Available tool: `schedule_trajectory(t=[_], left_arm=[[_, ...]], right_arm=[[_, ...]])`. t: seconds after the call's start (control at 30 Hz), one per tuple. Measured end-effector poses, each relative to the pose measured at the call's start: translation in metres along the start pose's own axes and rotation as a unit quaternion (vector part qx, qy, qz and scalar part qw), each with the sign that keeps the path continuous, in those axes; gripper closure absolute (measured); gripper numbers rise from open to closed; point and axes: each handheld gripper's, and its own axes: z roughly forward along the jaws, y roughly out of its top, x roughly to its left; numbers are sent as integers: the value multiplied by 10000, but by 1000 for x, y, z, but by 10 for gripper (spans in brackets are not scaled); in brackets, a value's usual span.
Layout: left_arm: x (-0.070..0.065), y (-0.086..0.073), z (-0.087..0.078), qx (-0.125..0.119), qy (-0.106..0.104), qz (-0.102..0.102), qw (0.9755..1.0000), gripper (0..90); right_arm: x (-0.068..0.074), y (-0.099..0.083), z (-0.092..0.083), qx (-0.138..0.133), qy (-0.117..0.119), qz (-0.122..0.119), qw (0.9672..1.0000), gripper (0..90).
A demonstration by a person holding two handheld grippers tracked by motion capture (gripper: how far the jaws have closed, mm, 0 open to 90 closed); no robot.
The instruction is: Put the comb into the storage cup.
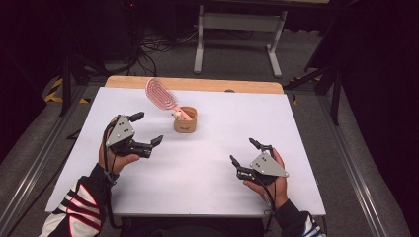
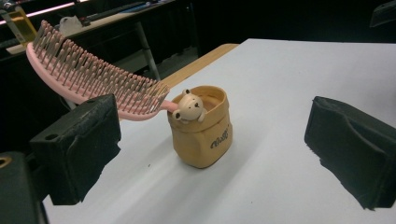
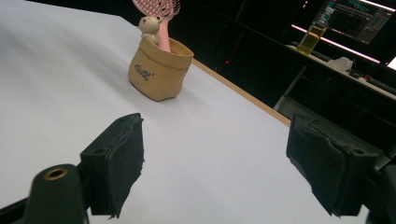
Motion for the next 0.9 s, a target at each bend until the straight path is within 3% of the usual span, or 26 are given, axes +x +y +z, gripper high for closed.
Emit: schedule_trajectory(t=[0.67, 0.9], left_arm=[[-15, 4, -12, -22, -122, 227, 9997, 47], [-19, 3, -18, -40, -172, 259, 9995, 47]], right_arm=[[0, 1, 0, -32, 102, 72, 9999, 153], [0, 1, 1, 35, 35, 84, 10000, 131]])
